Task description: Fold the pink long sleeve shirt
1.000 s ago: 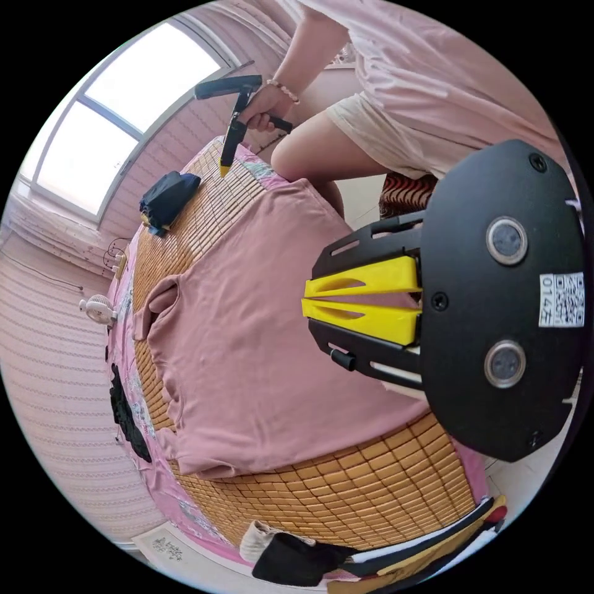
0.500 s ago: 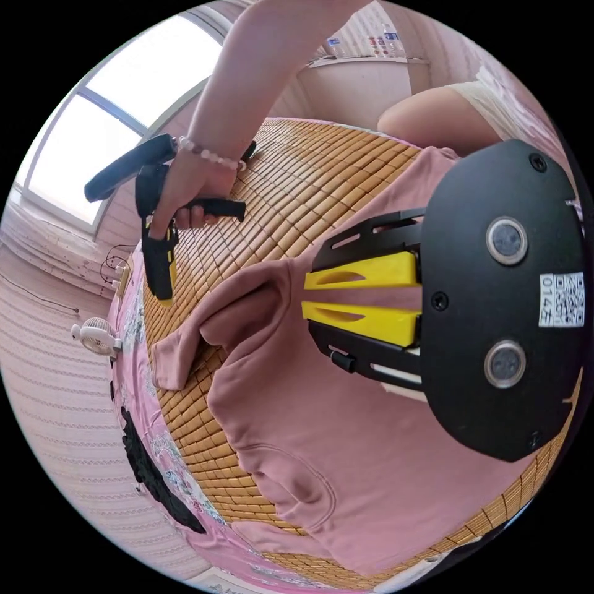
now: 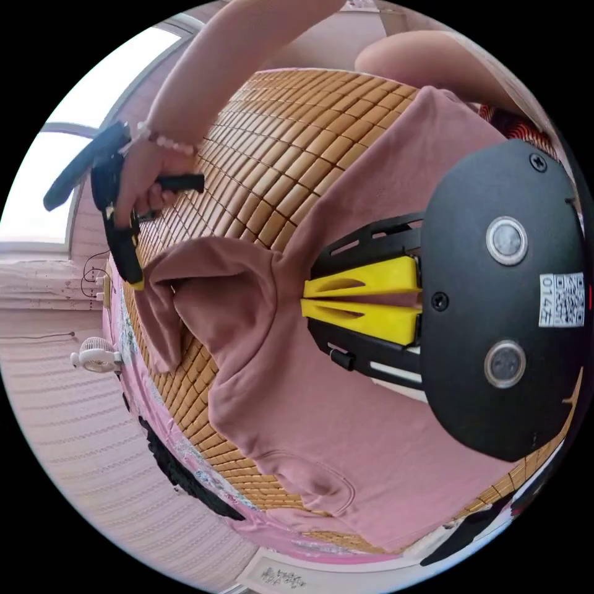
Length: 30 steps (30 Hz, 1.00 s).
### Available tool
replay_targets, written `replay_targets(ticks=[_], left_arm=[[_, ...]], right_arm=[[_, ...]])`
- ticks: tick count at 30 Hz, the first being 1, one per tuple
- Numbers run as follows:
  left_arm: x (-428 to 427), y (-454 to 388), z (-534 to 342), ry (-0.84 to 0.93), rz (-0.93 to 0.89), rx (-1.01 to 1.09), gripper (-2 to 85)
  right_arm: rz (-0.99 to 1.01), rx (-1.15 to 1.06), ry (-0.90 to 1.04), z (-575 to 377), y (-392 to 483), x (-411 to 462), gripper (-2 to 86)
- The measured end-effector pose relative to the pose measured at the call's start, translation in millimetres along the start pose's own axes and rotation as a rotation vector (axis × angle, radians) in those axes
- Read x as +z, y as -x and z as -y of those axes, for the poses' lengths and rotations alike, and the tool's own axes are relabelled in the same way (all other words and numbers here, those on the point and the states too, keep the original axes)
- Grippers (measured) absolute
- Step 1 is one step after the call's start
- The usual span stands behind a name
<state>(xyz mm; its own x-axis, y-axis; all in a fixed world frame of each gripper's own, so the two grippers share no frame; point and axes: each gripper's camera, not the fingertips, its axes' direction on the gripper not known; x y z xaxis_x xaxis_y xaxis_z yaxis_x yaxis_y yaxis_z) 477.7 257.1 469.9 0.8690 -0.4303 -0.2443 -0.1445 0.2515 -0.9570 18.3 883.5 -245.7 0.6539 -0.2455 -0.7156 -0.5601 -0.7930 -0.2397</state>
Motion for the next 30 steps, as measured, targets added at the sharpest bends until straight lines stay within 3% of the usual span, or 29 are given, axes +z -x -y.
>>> replay_targets(ticks=[2, 7, 12, 16, 19, 25, 28, 30], left_arm=[[5, -24, 5, -0.003, 0.109, 0.048, -1.0], [13, -32, 15, -0.004, 0.085, 0.033, -1.0], [21, -43, 25, -0.005, 0.094, 0.035, -0.7], [23, -40, 34, -0.011, 0.049, -0.013, 0.6], [14, -36, 39, -0.063, -0.064, -0.078, 5.4], [-16, -84, 70, -0.189, -0.198, 0.068, 8.3], [-23, -121, 96, -0.216, -0.276, 0.151, 8.3], [-29, -145, 110, -0.251, -0.292, 0.211, 8.3]], right_arm=[[-0.058, 0.06, -0.038, -47, -11, -47, 1.5], [-0.127, 0.27, 0.039, -204, -43, -120, 3.4], [-0.226, 0.397, -0.092, -218, -112, -143, 5.7], [-0.049, 0.448, -0.117, -217, -154, -120, 10.0], [0.077, 0.421, -0.123, -216, -158, -100, 9.1], [0.074, 0.202, -0.015, -207, -150, -98, 3.6], [0.29, 0.06, -0.13, -206, -163, -161, 5.0], [0.27, 0.059, -0.262, -223, -182, -198, 6.7]])
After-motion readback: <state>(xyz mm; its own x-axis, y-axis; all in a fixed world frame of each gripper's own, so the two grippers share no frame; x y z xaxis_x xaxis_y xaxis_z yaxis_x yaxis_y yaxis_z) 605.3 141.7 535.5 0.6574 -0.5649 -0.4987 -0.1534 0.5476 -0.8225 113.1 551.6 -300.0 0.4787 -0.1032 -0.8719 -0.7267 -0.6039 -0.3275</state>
